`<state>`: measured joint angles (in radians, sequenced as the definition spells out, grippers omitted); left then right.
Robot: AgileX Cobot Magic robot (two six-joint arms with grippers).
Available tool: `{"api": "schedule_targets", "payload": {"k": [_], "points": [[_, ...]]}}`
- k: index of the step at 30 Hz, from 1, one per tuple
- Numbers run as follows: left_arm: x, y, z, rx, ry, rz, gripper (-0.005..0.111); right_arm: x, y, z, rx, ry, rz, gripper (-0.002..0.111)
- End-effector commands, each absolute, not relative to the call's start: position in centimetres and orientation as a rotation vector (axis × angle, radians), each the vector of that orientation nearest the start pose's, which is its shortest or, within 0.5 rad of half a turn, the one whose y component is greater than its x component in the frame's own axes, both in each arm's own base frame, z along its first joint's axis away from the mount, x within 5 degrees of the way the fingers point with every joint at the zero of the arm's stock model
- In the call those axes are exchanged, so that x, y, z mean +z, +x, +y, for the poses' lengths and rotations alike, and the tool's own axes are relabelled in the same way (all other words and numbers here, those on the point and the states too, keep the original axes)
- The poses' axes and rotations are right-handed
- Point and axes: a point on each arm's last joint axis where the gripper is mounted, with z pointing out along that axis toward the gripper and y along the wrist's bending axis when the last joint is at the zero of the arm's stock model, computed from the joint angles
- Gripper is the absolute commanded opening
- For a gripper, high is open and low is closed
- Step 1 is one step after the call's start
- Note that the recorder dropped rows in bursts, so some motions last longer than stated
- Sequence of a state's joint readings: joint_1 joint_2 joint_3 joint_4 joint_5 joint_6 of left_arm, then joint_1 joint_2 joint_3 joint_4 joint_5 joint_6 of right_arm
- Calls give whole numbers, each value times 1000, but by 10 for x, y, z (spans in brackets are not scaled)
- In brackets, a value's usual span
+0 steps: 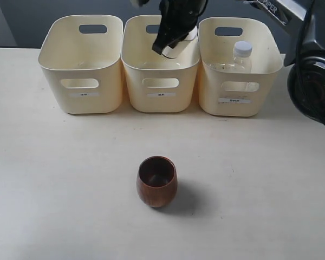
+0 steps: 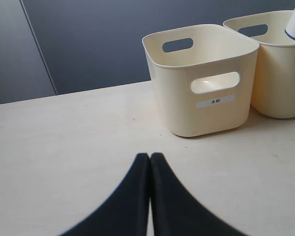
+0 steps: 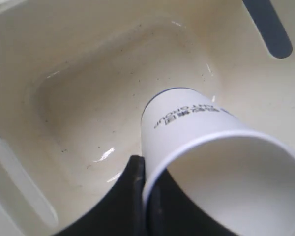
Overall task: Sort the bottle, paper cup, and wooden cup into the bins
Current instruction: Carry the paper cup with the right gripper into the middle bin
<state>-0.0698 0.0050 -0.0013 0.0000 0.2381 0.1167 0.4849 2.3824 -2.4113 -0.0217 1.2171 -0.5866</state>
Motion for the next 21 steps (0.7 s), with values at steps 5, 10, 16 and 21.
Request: {"api": "schedule_targets", "payload": {"k": [5,10,16,21], "points": [[192,55,-4,25,157,1714,0,236,470,235,88,-1474,2266,-1],[192,55,-4,25,157,1714,0,224,472,237,102,-1519,2259,-1],[192,55,-4,25,157,1714,0,210,474,238,102,-1557,2262,-1],[192,55,-4,25,157,1714,0,197,476,239,103,-1578,2277,-1]]}}
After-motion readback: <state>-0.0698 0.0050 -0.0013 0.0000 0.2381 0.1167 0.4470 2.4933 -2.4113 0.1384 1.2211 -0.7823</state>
